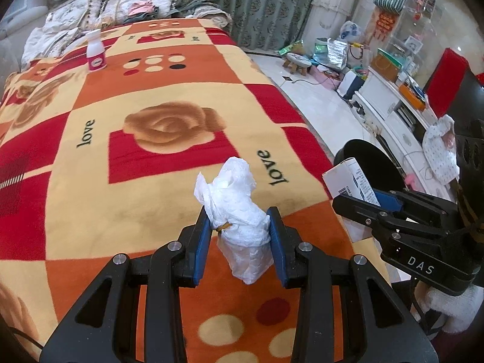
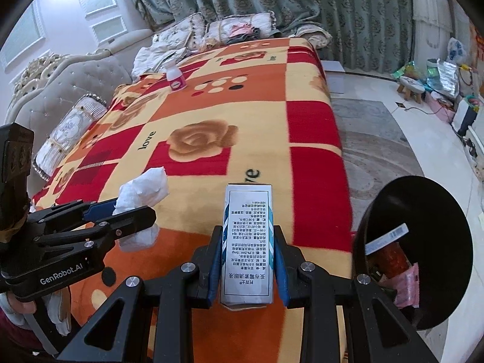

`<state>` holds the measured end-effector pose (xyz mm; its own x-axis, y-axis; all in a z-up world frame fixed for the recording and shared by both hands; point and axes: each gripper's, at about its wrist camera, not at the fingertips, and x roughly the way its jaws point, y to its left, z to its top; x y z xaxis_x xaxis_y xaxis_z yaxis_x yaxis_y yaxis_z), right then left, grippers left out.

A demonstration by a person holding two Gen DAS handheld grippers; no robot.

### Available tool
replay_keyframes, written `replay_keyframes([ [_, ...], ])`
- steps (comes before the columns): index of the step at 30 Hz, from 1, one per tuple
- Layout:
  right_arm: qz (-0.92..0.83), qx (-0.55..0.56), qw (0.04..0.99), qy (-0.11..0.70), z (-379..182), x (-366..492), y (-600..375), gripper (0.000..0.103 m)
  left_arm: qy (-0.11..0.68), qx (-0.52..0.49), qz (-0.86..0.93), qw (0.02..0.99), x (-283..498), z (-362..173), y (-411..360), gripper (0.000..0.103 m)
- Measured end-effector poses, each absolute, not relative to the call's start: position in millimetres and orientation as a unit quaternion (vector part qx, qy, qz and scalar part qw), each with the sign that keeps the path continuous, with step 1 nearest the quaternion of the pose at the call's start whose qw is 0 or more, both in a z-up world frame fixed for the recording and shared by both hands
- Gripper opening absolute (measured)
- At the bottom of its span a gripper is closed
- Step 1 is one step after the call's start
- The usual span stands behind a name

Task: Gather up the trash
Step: 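Carry the white box and tissue over the black bin and open both tools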

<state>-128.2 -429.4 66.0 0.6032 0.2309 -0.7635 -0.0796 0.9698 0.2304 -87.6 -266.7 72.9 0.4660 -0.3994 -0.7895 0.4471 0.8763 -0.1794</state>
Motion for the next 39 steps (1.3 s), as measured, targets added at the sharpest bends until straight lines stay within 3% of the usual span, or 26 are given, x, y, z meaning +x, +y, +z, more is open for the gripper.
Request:
replay_keyframes([
  [39, 0.001, 0.134, 0.891, 0.434, 56.4, -164.3, -535.4, 0.029, 0.466, 0.039, -0.340, 0.816, -95.5, 70.8, -362.9, 0.034],
])
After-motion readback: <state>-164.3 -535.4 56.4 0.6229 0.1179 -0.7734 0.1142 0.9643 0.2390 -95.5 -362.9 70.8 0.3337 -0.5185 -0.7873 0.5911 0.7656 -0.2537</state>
